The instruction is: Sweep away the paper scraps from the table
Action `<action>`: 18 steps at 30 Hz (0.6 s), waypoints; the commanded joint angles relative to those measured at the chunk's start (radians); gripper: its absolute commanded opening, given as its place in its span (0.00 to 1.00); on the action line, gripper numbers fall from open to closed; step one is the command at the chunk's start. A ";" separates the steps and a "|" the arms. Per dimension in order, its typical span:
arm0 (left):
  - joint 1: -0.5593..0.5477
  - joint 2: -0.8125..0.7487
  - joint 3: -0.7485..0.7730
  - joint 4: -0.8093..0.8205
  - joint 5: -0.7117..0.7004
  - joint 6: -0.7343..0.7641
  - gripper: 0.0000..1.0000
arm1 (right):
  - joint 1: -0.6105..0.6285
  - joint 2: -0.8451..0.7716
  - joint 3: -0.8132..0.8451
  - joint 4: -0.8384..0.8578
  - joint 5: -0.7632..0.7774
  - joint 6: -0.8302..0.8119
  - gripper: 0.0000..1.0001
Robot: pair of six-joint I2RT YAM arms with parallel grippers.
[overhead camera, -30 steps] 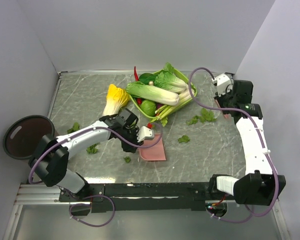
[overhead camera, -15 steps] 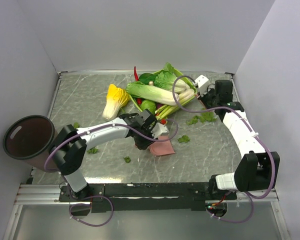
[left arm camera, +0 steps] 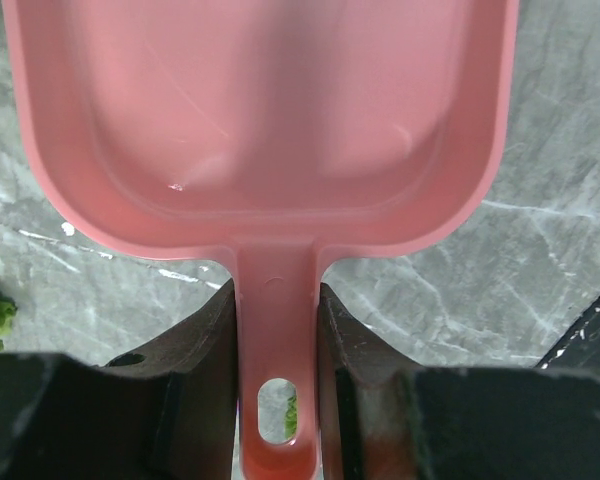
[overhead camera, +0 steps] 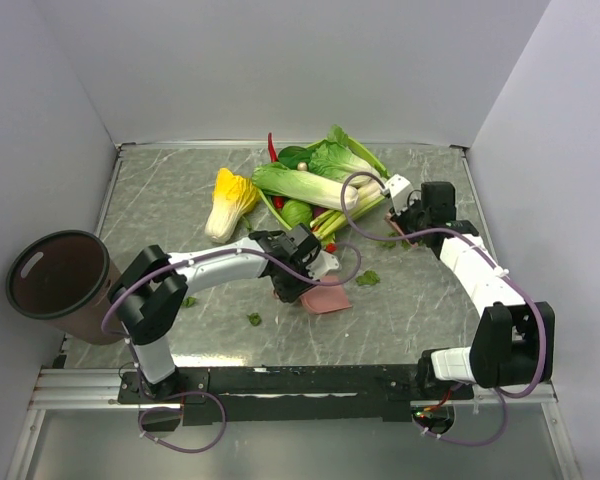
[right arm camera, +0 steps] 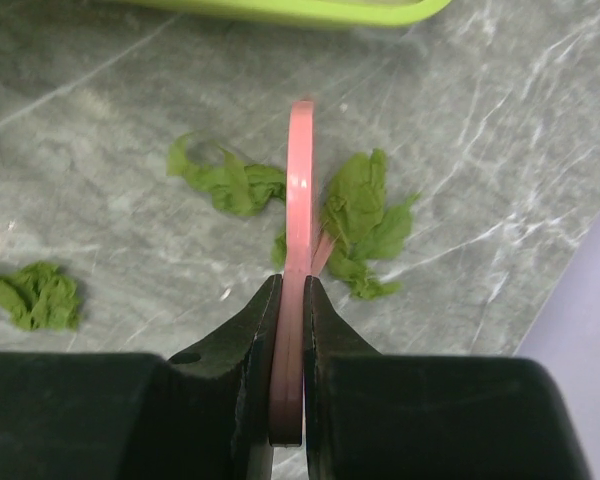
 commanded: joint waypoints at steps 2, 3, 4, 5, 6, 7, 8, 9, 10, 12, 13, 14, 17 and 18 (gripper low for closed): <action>-0.016 0.011 0.017 0.032 -0.005 -0.040 0.02 | 0.022 -0.029 0.016 -0.077 -0.041 0.016 0.00; -0.016 0.023 0.018 0.035 -0.006 -0.046 0.01 | 0.027 -0.025 0.022 -0.094 -0.053 0.017 0.00; -0.016 0.026 0.021 0.040 -0.008 -0.055 0.01 | 0.031 -0.025 0.025 -0.110 -0.056 0.017 0.00; -0.018 0.029 0.024 0.043 -0.017 -0.072 0.01 | 0.039 -0.030 0.024 -0.134 -0.058 0.014 0.00; -0.018 0.034 0.026 0.046 -0.019 -0.080 0.01 | 0.043 -0.042 0.015 -0.145 -0.062 0.012 0.00; -0.018 0.037 0.032 0.048 -0.020 -0.084 0.01 | 0.048 -0.051 0.007 -0.157 -0.062 0.011 0.00; -0.016 0.040 0.035 0.048 -0.026 -0.097 0.01 | 0.051 -0.059 0.001 -0.168 -0.064 0.011 0.00; -0.018 0.045 0.037 0.052 -0.026 -0.098 0.01 | 0.063 -0.079 -0.011 -0.198 -0.075 0.014 0.00; -0.016 0.048 0.041 0.055 -0.026 -0.100 0.01 | 0.070 -0.088 -0.014 -0.217 -0.081 0.025 0.00; -0.018 0.062 0.053 0.052 -0.028 -0.106 0.01 | 0.099 -0.117 -0.019 -0.260 -0.096 0.048 0.00; -0.018 0.069 0.072 0.042 -0.029 -0.110 0.01 | 0.112 -0.128 -0.021 -0.298 -0.122 0.078 0.00; -0.016 0.077 0.078 0.042 -0.026 -0.118 0.01 | 0.125 -0.139 -0.025 -0.321 -0.137 0.094 0.00; -0.022 0.088 0.086 0.054 -0.028 -0.117 0.01 | 0.172 -0.188 -0.053 -0.373 -0.228 0.160 0.00; -0.025 0.092 0.087 0.055 -0.029 -0.117 0.01 | 0.174 -0.202 -0.054 -0.384 -0.269 0.186 0.00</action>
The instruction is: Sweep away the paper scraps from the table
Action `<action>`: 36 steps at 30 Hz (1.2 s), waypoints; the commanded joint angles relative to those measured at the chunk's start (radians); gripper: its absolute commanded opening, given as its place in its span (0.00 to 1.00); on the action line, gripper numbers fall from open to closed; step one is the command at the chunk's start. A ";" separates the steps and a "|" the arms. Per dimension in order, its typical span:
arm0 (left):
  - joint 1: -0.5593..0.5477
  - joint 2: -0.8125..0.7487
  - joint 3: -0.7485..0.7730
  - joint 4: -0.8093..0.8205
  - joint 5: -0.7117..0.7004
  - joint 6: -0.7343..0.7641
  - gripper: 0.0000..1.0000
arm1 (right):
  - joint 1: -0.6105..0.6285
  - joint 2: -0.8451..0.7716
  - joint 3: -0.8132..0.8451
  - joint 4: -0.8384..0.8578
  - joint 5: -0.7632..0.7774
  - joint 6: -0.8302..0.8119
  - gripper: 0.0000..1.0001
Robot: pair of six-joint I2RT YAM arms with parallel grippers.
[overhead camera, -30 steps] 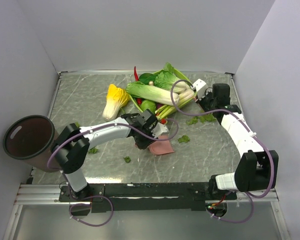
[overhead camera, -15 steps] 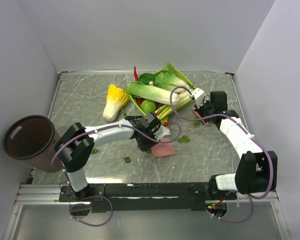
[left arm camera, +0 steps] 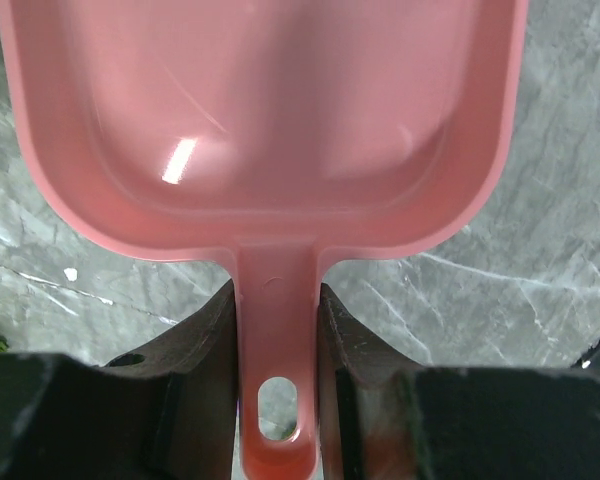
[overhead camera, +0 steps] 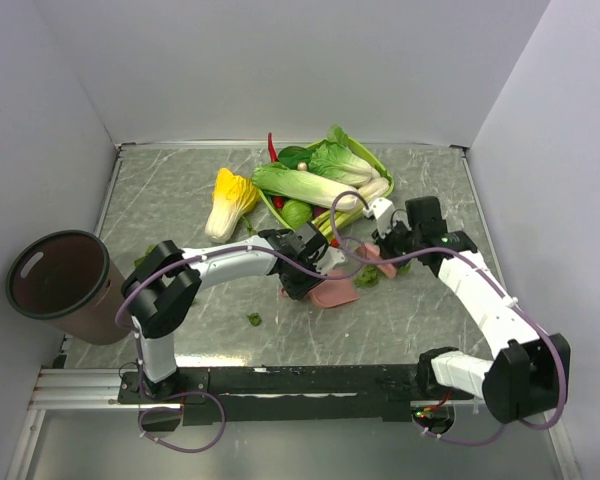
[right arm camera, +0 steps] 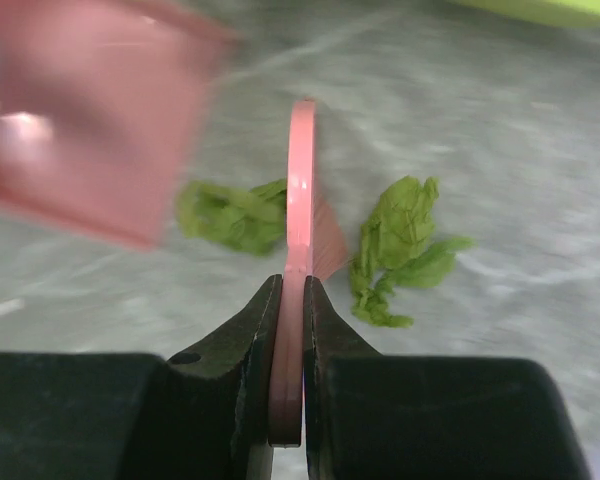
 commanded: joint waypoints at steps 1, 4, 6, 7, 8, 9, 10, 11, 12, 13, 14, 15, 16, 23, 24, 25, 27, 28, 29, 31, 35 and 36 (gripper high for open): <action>-0.013 0.021 0.040 0.011 -0.022 -0.026 0.01 | 0.037 -0.063 -0.028 -0.165 -0.198 0.148 0.00; -0.017 0.026 0.040 0.010 -0.010 -0.022 0.01 | 0.032 -0.079 -0.010 -0.207 -0.346 0.176 0.00; -0.017 0.024 0.038 0.007 -0.006 -0.012 0.01 | 0.012 -0.118 0.010 -0.187 -0.382 0.209 0.00; -0.017 0.021 0.037 0.003 -0.009 -0.009 0.01 | 0.005 -0.130 0.025 -0.189 -0.388 0.214 0.00; -0.015 0.017 0.037 0.000 -0.011 0.000 0.01 | 0.005 -0.142 0.041 -0.201 -0.382 0.210 0.00; -0.017 0.011 0.035 -0.012 -0.010 0.004 0.01 | 0.003 -0.171 0.073 -0.204 -0.347 0.203 0.00; -0.015 0.003 0.032 -0.015 -0.006 0.012 0.01 | 0.005 -0.187 0.085 -0.205 -0.324 0.191 0.00; -0.015 -0.020 0.028 -0.018 -0.009 0.033 0.01 | 0.002 -0.217 0.094 -0.201 -0.301 0.187 0.00; -0.015 -0.032 0.022 -0.021 -0.011 0.043 0.01 | 0.000 -0.233 0.107 -0.199 -0.251 0.180 0.00; -0.015 -0.043 0.008 -0.024 -0.011 0.055 0.01 | 0.000 -0.245 0.111 -0.198 -0.227 0.170 0.00; -0.015 -0.061 0.003 -0.030 -0.019 0.075 0.01 | 0.000 -0.265 0.113 -0.196 -0.195 0.168 0.00; -0.015 -0.069 -0.001 -0.035 -0.023 0.084 0.01 | 0.000 -0.276 0.108 -0.189 -0.142 0.168 0.00; -0.013 -0.077 -0.012 -0.049 -0.025 0.093 0.01 | 0.000 -0.282 0.105 -0.187 -0.111 0.170 0.00; -0.012 -0.097 -0.044 -0.124 -0.029 0.196 0.01 | 0.000 -0.317 0.047 -0.143 0.128 0.223 0.00; -0.013 -0.095 -0.044 -0.133 -0.034 0.201 0.01 | 0.000 -0.317 0.039 -0.138 0.159 0.251 0.00; -0.013 -0.094 -0.043 -0.142 -0.037 0.210 0.01 | -0.003 -0.319 0.033 -0.127 0.210 0.265 0.00; -0.013 -0.091 -0.044 -0.156 -0.046 0.219 0.01 | -0.007 -0.325 0.015 -0.129 0.225 0.300 0.00; -0.013 -0.089 -0.044 -0.162 -0.052 0.228 0.01 | -0.009 -0.325 0.005 -0.132 0.241 0.311 0.00; -0.013 -0.084 -0.044 -0.168 -0.057 0.231 0.01 | -0.011 -0.325 -0.017 -0.133 0.251 0.317 0.00; -0.017 -0.077 -0.044 -0.174 -0.062 0.236 0.01 | -0.012 -0.314 -0.039 -0.144 0.251 0.332 0.00; -0.026 -0.051 -0.040 -0.184 -0.051 0.225 0.01 | -0.026 -0.288 -0.054 -0.146 0.199 0.351 0.00; -0.029 -0.049 -0.040 -0.181 -0.048 0.222 0.01 | -0.024 -0.281 -0.056 -0.144 0.181 0.369 0.00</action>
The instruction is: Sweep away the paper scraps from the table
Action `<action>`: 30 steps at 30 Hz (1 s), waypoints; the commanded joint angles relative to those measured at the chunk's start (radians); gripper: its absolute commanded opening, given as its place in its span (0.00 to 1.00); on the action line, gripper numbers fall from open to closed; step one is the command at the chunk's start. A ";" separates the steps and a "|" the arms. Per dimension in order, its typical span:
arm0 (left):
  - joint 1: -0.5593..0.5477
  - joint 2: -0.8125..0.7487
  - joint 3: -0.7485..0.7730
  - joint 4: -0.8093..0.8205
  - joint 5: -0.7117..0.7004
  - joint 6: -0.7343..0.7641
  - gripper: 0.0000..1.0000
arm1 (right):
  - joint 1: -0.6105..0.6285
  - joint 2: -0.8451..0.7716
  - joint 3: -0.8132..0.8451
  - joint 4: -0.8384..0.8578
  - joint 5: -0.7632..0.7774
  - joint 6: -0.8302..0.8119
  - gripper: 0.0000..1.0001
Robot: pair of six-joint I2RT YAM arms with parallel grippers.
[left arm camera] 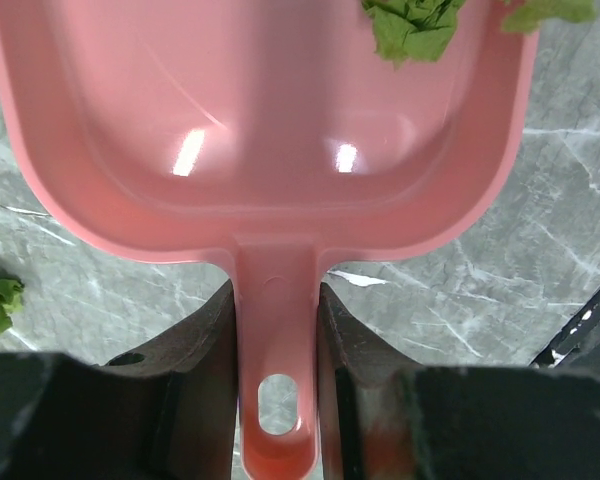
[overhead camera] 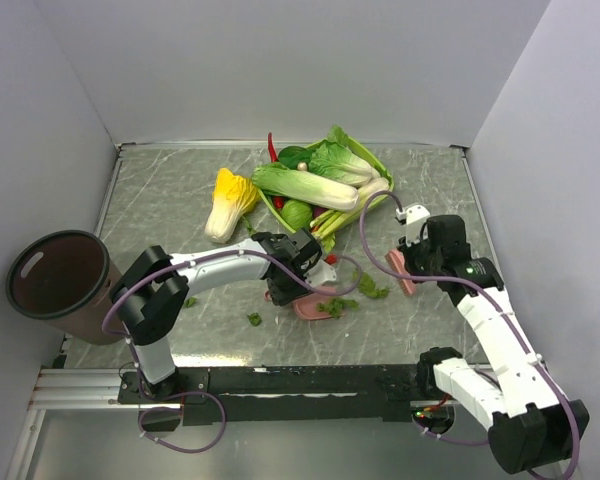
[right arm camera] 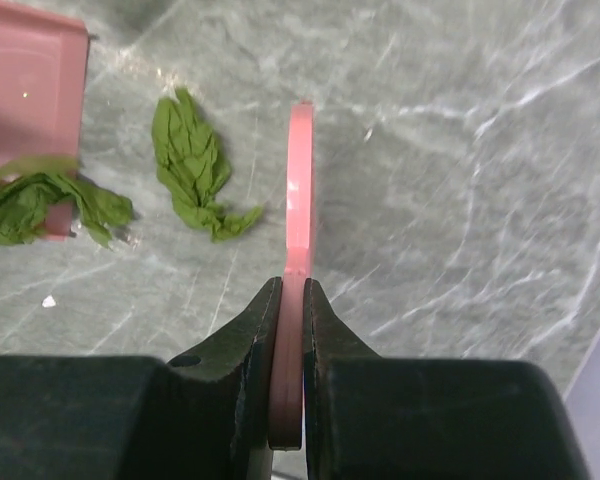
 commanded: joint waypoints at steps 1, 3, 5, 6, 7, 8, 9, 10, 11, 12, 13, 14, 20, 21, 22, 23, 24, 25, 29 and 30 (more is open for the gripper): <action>-0.018 0.023 0.002 -0.035 -0.006 0.009 0.01 | -0.007 0.025 0.003 0.029 -0.026 0.077 0.00; -0.026 0.026 -0.001 -0.017 -0.001 0.000 0.01 | -0.007 0.045 -0.008 0.032 -0.098 0.114 0.00; -0.032 0.036 -0.001 -0.008 0.007 -0.011 0.01 | 0.005 0.083 -0.006 0.026 -0.137 0.116 0.00; -0.037 0.040 0.005 -0.005 0.008 -0.014 0.01 | 0.023 0.094 -0.003 0.029 -0.153 0.110 0.00; -0.041 0.052 0.010 0.005 0.008 -0.019 0.01 | 0.023 0.114 0.004 0.035 -0.202 0.108 0.00; -0.045 0.062 0.018 0.008 0.010 -0.022 0.01 | 0.025 0.129 0.024 0.033 -0.236 0.111 0.00; -0.048 0.068 0.033 0.012 0.011 -0.023 0.01 | 0.027 0.149 0.038 0.023 -0.277 0.116 0.00; -0.051 0.088 0.042 0.015 0.014 -0.025 0.01 | 0.027 0.192 0.053 0.001 -0.393 0.126 0.00; -0.054 0.097 0.055 0.017 0.017 -0.028 0.01 | 0.025 0.206 0.072 -0.003 -0.461 0.140 0.00; -0.055 0.103 0.079 0.018 0.022 -0.029 0.01 | 0.025 0.211 0.076 0.000 -0.521 0.166 0.00; -0.058 0.118 0.088 0.021 0.025 -0.035 0.01 | 0.027 0.203 0.073 0.019 -0.576 0.188 0.00; -0.058 0.123 0.099 0.023 0.028 -0.038 0.01 | 0.025 0.197 0.075 0.026 -0.624 0.206 0.00; -0.058 0.089 0.076 0.055 0.048 -0.043 0.01 | 0.011 0.143 0.118 -0.042 -0.566 0.180 0.00; -0.057 0.079 0.061 0.073 0.051 -0.039 0.01 | 0.007 0.133 0.125 -0.049 -0.565 0.169 0.00; -0.055 0.057 0.047 0.084 0.059 -0.035 0.01 | 0.007 0.110 0.141 -0.056 -0.557 0.162 0.00; -0.055 0.050 0.021 0.092 0.060 -0.029 0.01 | 0.002 0.097 0.144 -0.068 -0.549 0.150 0.00; -0.055 0.042 0.012 0.103 0.064 -0.023 0.01 | 0.002 0.088 0.148 -0.066 -0.528 0.151 0.00; -0.052 0.030 0.007 0.106 0.073 -0.019 0.01 | -0.001 0.065 0.152 -0.065 -0.520 0.152 0.00; -0.040 -0.003 -0.011 0.132 0.100 -0.002 0.01 | -0.021 0.039 0.168 -0.062 -0.465 0.149 0.00; -0.040 -0.013 -0.013 0.141 0.103 0.001 0.01 | -0.029 0.039 0.173 -0.060 -0.444 0.151 0.00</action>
